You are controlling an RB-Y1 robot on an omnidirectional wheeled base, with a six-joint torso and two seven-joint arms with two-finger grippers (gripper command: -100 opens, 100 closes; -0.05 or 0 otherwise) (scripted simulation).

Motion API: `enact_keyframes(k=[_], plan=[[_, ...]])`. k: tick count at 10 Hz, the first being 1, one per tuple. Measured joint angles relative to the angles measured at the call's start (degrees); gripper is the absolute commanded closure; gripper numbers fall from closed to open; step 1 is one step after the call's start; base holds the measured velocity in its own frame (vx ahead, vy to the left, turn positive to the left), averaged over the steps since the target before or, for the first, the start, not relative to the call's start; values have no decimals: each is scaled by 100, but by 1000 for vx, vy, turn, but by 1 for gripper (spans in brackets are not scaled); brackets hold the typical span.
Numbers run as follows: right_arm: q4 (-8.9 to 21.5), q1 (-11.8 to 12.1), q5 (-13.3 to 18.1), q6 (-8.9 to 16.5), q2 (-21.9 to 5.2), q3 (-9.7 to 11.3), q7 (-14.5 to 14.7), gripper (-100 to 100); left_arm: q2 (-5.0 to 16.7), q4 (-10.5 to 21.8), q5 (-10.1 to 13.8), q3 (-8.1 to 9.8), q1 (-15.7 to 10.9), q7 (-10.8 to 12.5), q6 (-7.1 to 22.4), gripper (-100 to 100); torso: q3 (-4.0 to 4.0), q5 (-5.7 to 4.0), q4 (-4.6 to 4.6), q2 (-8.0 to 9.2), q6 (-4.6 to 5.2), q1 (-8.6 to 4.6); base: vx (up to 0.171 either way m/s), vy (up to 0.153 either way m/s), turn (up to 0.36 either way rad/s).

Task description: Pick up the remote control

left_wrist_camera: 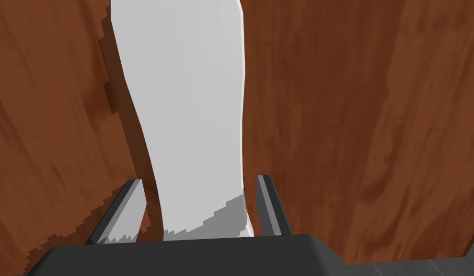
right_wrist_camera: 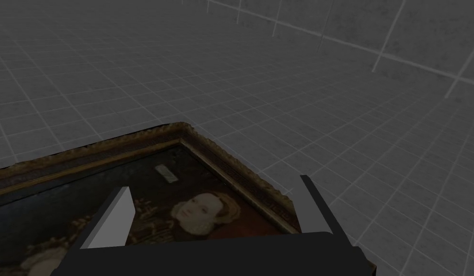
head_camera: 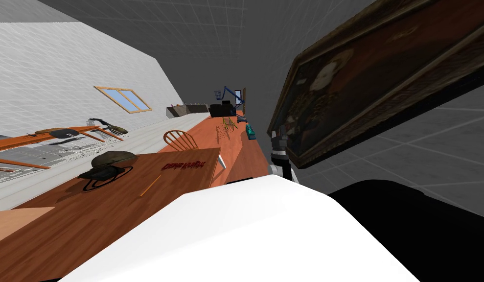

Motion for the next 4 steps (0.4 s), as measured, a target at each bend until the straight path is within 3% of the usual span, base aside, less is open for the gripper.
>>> enact_keyframes(k=[1, 3, 4], plan=[[0, 0, 0, 0, 0, 0, 0, 0, 0, 0, 0, 0, 0, 0, 0, 100, 0, 0, 0, 0, 0, -1, 4, -26, -4], [0, 0, 0, 0, 0, 0, 0, 0, 198, -170, 120, 41, 143, 99, 89, 100, -3, -8, -1, -5, 1, -19, 8, -29, -4], [0, 0, 0, 0, 0, 0, 0, 0, 211, -184, 128, 46, 152, 112, 103, 0, -2, -5, -1, -3, 0, -13, 0, 0, 0]])
